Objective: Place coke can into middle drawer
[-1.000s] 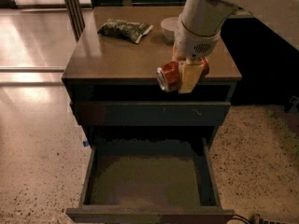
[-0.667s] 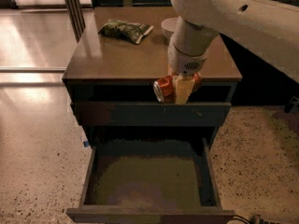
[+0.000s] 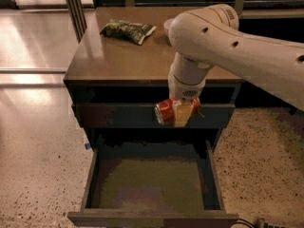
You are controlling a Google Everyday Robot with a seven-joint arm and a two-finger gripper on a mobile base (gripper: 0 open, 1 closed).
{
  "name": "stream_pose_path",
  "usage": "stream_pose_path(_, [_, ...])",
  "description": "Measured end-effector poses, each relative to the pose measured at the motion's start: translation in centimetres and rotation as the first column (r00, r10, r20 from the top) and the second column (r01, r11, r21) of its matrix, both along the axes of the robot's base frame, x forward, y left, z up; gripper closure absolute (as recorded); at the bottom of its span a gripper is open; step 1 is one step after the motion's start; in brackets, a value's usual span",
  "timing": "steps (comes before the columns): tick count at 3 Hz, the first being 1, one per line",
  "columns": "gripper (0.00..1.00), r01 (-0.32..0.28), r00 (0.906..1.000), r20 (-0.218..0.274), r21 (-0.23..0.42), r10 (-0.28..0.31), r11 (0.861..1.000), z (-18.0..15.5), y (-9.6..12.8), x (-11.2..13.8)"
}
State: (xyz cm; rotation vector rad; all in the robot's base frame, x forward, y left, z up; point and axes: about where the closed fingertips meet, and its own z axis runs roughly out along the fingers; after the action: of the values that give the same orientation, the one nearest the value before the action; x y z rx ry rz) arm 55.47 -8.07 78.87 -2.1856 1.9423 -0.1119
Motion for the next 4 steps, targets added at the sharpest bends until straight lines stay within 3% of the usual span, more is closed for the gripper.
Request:
stream_pose_path(1, [1.0, 0.049, 0.9987, -0.019, 0.063, -0.048, 0.997, -1.6, -0.6, -0.5])
stream_pose_path(2, [1.0, 0.123, 0.9889, -0.099, 0.122, -0.111, 0.985, -6.9, -1.8, -2.9])
stream_pose_path(3, [1.0, 0.209, 0.9561, -0.24, 0.158, -0.168, 0.965, -15.2, -3.0, -8.5])
stream_pose_path(4, [1.0, 0.21, 0.956, -0.24, 0.158, -0.168, 0.965, -15.2, -3.0, -8.5])
